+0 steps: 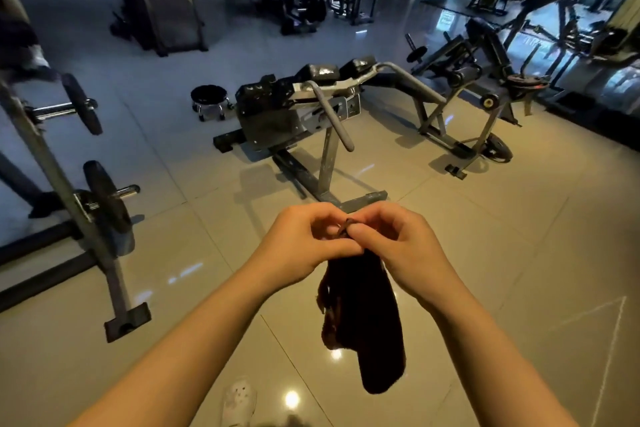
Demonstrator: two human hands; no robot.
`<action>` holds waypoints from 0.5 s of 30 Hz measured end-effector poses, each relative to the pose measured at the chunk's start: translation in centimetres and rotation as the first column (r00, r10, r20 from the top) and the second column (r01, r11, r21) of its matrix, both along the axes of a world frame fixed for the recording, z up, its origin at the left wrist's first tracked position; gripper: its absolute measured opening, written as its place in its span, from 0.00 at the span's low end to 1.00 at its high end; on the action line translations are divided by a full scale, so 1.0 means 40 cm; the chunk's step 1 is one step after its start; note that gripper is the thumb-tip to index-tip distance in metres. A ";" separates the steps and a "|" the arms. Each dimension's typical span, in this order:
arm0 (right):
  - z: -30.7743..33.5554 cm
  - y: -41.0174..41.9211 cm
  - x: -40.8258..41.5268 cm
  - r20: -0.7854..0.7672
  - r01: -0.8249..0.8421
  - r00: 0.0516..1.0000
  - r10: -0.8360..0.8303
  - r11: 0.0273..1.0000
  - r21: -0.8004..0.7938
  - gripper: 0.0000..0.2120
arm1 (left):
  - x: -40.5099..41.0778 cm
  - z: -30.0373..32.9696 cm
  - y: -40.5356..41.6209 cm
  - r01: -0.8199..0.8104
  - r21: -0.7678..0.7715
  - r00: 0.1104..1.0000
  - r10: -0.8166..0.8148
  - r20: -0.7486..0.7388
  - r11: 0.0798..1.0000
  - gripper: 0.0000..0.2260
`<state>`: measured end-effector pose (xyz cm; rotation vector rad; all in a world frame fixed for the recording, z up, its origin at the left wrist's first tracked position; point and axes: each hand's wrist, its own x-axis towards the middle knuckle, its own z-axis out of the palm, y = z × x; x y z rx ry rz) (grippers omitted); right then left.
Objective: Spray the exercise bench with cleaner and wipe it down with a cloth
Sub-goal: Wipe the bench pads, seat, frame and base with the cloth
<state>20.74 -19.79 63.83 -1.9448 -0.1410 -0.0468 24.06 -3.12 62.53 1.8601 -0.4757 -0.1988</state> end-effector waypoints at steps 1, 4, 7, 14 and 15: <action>-0.005 0.013 0.032 0.002 0.007 1.000 -0.007 1.000 0.024 0.02 | 0.040 -0.006 0.020 0.015 -0.036 1.000 -0.016 -0.020 0.999 0.07; -0.029 0.071 0.130 -0.011 0.030 1.000 -0.028 0.992 0.125 0.05 | 0.164 -0.004 0.093 0.032 -0.084 0.999 -0.033 -0.007 0.996 0.04; -0.065 0.162 0.233 -0.028 0.018 1.000 -0.014 0.985 0.172 0.09 | 0.288 0.017 0.171 0.030 -0.033 0.996 -0.027 0.081 0.999 0.03; -0.178 0.352 0.531 -0.076 0.026 0.997 -0.022 0.998 0.053 0.05 | 0.545 0.115 0.351 -0.075 0.023 0.961 0.066 0.268 0.997 0.05; -0.192 0.365 0.578 -0.096 0.019 0.995 -0.015 0.999 0.039 0.04 | 0.582 0.130 0.374 -0.109 -0.002 0.955 0.105 0.277 0.994 0.03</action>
